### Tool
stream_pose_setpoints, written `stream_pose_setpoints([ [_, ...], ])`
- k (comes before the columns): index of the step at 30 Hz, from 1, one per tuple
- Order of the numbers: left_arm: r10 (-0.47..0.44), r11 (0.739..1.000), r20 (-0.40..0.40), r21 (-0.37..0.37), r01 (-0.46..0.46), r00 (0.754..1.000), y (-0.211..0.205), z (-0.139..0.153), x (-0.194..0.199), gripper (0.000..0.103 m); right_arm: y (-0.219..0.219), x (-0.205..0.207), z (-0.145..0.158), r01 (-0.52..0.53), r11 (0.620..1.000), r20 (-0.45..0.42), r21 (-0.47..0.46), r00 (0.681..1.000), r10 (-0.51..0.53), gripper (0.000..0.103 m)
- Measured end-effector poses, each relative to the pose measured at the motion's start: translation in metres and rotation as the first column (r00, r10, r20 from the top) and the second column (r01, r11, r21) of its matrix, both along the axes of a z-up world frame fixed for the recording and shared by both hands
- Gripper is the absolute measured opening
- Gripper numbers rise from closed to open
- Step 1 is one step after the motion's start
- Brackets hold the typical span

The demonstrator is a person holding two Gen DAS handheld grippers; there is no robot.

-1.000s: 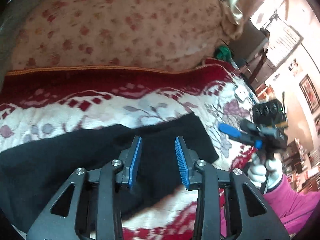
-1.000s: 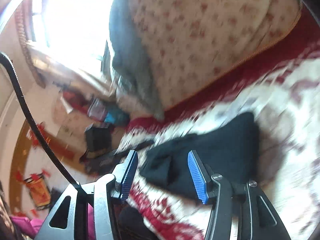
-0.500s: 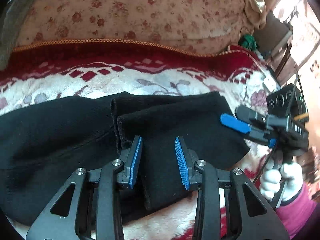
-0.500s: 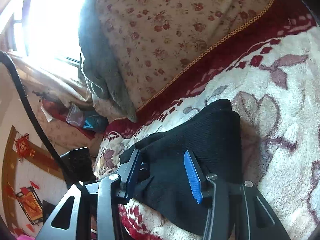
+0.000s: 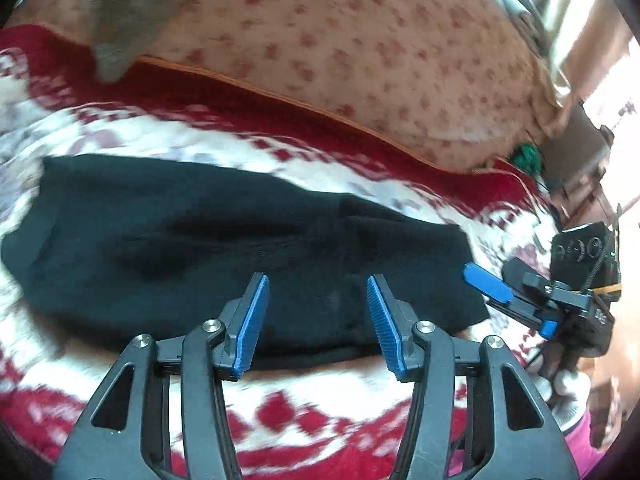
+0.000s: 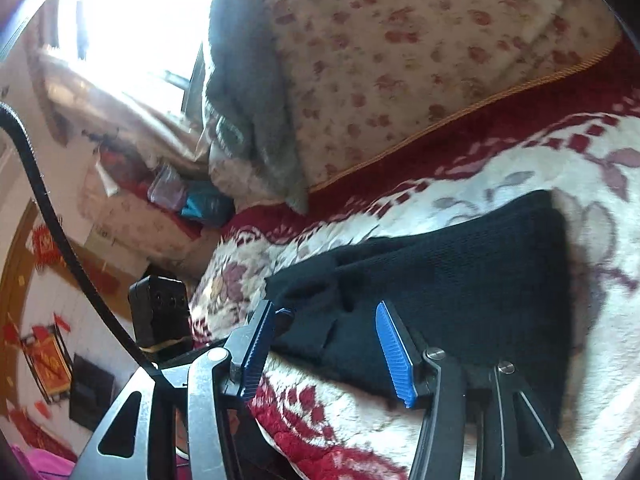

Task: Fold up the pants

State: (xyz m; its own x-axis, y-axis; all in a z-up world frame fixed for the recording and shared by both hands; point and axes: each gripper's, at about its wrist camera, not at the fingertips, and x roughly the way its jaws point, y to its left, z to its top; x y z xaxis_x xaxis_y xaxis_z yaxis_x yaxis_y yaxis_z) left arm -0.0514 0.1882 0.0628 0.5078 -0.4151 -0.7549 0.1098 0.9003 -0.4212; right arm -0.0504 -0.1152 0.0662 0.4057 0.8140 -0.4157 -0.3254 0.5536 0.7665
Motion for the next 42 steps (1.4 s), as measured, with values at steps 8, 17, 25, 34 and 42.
stream_pose_setpoints([
  [8, 0.169, 0.975, 0.015, 0.143, -0.169, 0.986, 0.041, -0.002, -0.022, 0.051, 0.058, 0.004, 0.0, -0.105, 0.993, 0.004, -0.055, 0.994, 0.105, 0.051],
  [17, 0.322, 0.928, 0.007, 0.193, -0.318, 0.947, 0.085, -0.013, -0.043, 0.051, 0.127, 0.023, -0.001, -0.222, 0.967, 0.006, -0.124, 0.974, 0.225, 0.071],
  [25, 0.411, 0.898, -0.01, 0.18, -0.402, 0.912, 0.113, -0.02, -0.052, 0.051, 0.19, 0.051, -0.006, -0.314, 0.929, -0.016, -0.195, 0.948, 0.317, 0.071],
  [34, 0.454, 0.89, -0.069, 0.0, -0.455, 0.888, 0.136, -0.027, -0.05, 0.051, 0.254, 0.083, -0.006, -0.401, 0.866, -0.005, -0.299, 0.908, 0.419, 0.075],
  [42, 0.507, 0.851, -0.101, -0.1, -0.516, 0.856, 0.144, -0.036, -0.042, 0.052, 0.322, 0.112, -0.016, -0.48, 0.729, 0.01, -0.488, 0.832, 0.555, 0.075],
])
